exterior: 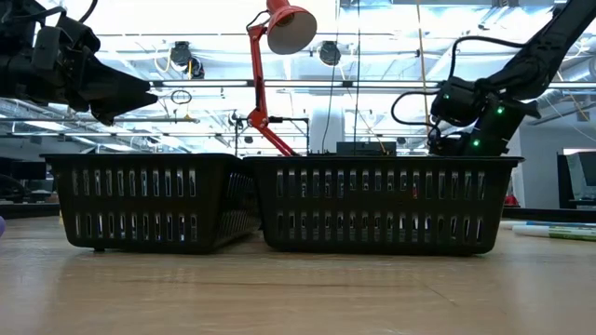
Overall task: Pick & Place Markers
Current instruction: Put the pink highlighter pen into the top right black bin
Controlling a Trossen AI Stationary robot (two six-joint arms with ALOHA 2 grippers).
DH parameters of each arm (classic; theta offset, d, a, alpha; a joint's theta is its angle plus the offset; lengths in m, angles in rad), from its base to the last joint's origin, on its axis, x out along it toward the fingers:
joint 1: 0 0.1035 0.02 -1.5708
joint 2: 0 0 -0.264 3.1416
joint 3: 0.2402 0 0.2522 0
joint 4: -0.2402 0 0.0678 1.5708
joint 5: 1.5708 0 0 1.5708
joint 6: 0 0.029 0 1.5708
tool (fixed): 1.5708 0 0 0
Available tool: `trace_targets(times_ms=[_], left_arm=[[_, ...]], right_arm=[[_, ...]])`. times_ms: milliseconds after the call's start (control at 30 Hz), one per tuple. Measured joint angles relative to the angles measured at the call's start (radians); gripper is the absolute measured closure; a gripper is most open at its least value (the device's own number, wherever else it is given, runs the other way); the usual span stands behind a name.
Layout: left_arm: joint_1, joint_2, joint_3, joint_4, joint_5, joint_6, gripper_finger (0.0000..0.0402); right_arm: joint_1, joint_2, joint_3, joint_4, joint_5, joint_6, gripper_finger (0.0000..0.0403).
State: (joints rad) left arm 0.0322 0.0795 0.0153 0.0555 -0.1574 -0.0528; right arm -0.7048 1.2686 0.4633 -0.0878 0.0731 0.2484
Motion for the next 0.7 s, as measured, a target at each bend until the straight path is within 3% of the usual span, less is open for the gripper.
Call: trace_targets(times_ms=[333, 600, 700], left_arm=[[0.000, 0.000, 0.000, 0.000, 0.000, 0.000, 0.0192], [0.000, 0.000, 0.000, 0.000, 0.000, 0.000, 0.0192], [0.000, 0.000, 0.000, 0.000, 0.000, 0.000, 0.0192]], right_arm=[[0.013, 0.001, -0.002, 0.086, -0.013, -0.088, 0.0392], [0.113, 0.000, -0.002, 0.085, -0.045, -0.143, 0.0302], [0.155, 0.000, -0.002, 0.079, 0.023, -0.154, 0.0262]])
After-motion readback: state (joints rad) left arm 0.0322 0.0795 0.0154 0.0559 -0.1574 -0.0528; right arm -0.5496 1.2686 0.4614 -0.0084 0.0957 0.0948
